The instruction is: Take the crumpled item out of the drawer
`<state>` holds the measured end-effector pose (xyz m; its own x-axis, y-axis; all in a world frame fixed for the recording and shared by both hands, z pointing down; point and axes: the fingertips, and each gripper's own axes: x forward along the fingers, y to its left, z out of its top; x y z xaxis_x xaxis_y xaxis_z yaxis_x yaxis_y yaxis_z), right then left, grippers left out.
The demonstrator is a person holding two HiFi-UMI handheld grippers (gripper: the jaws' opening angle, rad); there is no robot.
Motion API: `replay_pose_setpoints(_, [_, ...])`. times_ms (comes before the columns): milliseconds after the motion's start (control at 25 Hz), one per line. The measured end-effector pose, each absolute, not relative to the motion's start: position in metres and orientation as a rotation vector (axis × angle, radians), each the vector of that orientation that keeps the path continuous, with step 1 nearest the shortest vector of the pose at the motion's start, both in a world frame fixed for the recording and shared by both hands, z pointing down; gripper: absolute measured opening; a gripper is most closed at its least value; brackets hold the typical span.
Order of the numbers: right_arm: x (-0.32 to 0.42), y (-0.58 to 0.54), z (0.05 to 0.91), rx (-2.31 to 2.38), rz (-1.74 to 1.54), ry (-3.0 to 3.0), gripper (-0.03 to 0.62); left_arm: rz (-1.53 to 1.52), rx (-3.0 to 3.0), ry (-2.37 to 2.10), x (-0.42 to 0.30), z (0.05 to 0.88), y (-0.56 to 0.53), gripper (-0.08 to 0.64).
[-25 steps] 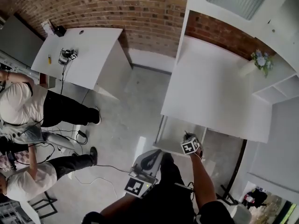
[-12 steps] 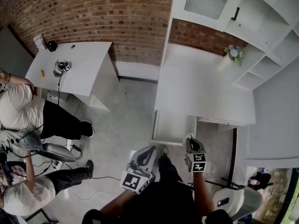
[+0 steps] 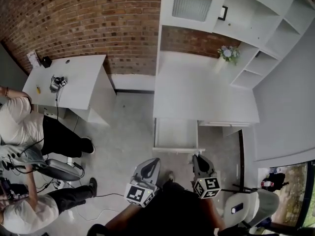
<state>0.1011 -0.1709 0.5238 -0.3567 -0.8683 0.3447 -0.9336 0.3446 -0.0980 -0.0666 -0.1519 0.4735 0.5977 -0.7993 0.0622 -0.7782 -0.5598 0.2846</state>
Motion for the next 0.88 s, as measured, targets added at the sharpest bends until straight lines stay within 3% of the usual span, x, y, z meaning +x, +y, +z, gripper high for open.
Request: replay_pose_setpoints(880, [0.125, -0.143, 0.485, 1.645, 0.378, -2.499, 0.026, -0.056, 2.554, -1.356, -0.032, 0.462, -0.144, 0.025])
